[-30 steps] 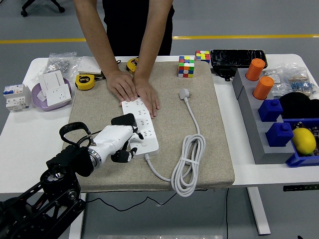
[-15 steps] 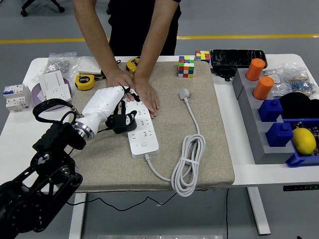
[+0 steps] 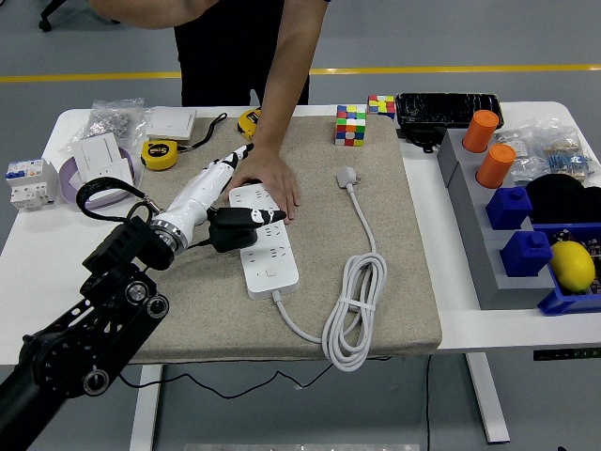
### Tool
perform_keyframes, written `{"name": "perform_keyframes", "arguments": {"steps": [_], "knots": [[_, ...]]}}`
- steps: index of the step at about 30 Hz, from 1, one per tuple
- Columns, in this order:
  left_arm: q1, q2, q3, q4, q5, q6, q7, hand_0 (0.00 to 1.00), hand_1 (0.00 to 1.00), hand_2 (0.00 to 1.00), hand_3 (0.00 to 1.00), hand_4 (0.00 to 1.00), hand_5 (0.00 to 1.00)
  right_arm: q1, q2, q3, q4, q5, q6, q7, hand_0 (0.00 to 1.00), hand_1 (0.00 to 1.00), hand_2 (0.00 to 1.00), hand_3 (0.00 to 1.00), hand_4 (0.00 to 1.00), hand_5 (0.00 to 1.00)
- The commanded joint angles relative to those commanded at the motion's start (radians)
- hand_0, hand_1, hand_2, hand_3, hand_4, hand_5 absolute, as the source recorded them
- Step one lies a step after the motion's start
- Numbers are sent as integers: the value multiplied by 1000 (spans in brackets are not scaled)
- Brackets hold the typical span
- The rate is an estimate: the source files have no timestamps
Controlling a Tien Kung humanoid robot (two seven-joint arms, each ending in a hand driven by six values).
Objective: Pick up the plug,place it near the board,insert it into the board,press the button
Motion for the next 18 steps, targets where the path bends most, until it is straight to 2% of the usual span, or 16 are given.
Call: {"name": "perform_keyframes", "arguments": {"steps": [7,13,18], "knots": [[-1,-1,6,37,41,-9,-3,998,998,998,956,998,513,2,0,4,0,-1,0,0,952,893,848,869,998,948],[19,2,-19,9,13,30,-68,998,998,998,960,998,526,2,1,4,0,2,0,1,952,893,848,869,998,948],[37,10,-45,11,-15,30,-89,998,998,996,963,998,554,2,1,5,0,3,-1,2,952,894,848,869,998,947]]}}
